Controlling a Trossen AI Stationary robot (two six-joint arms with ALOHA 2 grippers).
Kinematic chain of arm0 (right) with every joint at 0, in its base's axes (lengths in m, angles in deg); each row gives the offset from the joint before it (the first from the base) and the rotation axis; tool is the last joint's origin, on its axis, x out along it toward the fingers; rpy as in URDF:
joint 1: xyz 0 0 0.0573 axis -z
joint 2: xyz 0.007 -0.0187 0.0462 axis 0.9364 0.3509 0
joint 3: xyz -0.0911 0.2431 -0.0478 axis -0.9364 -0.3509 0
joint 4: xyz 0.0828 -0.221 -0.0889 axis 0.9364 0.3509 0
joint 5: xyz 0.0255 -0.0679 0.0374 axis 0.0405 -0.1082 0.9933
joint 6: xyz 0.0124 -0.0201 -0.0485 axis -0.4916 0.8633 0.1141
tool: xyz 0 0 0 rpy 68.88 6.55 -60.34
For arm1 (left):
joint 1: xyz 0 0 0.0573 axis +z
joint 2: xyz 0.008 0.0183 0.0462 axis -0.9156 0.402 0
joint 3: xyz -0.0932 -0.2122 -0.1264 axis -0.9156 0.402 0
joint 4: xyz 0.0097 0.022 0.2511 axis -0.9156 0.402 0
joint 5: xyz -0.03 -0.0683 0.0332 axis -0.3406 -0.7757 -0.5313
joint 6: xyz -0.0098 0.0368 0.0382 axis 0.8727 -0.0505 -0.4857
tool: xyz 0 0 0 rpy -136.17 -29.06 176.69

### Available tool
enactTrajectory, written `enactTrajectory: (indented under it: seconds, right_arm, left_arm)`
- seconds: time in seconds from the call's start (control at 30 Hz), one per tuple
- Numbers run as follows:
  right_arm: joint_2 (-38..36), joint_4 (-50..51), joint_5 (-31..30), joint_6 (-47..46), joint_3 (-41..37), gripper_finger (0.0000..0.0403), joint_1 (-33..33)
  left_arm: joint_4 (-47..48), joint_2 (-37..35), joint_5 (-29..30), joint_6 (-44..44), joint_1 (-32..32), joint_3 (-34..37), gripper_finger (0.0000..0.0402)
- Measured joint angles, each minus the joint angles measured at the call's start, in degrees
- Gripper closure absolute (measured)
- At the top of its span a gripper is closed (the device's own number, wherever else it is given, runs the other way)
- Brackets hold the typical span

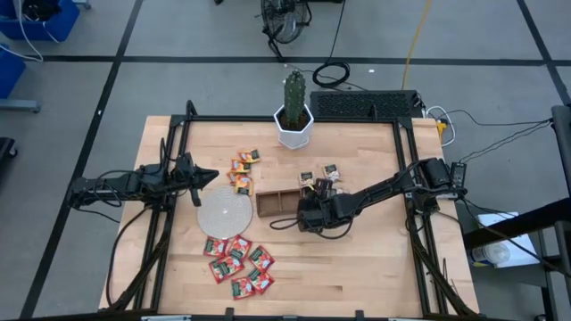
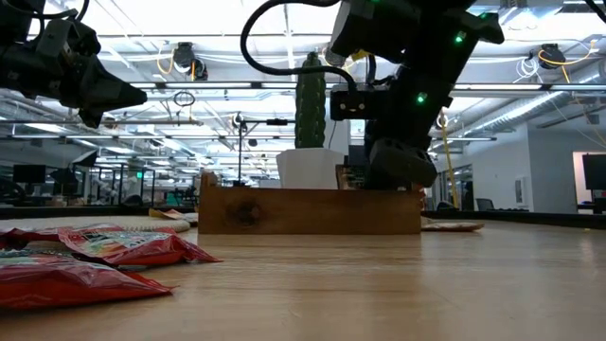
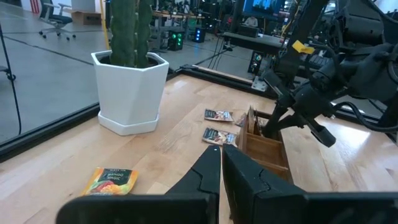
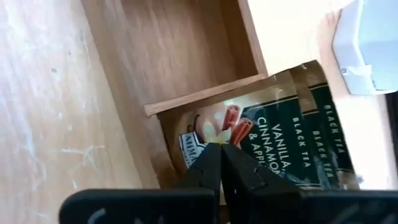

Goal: Pick & Place Tea
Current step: Put the brown tea bag into the right section of the wooden organizer

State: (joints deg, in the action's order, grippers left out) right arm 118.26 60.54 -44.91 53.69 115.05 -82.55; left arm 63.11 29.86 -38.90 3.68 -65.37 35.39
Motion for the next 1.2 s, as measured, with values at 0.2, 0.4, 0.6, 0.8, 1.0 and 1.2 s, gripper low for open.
enactTrajectory:
  seconds: [0.2,0.4,0.6,0.8,1.0,1.2]
  right_arm:
    - [-1.25,1.32,0.09,0.2,0.0,0.0403,-0.5]
    - [-9.13,2.08,-0.11,-0.15,0.06,0.0403,-1.47]
    - [-17.86,10.38,0.01,-0.09,0.13,0.0403,-1.23]
    - [-23.45,12.52,0.14,-1.48,-2.94,0.04,3.81]
    - [-23.86,12.89,10.57,2.25,-3.52,0.0311,14.71]
    - [-20.69,17.7,20.95,0.22,-3.52,0.0168,28.31]
  left_arm:
    - [0.0,0.0,0.0,0.0,0.0,0.0,0.038]
    - [-0.01,-0.01,0.0,0.0,0.0,-0.02,0.038]
    - [-0.01,-0.01,0.0,0.0,0.0,-0.01,0.038]
    - [-0.02,-0.01,0.0,0.0,0.0,-0.01,0.038]
    - [-0.02,0.0,0.0,0.0,0.0,-0.02,0.038]
    - [0.0,0.0,0.0,0.0,0.0,-0.01,0.038]
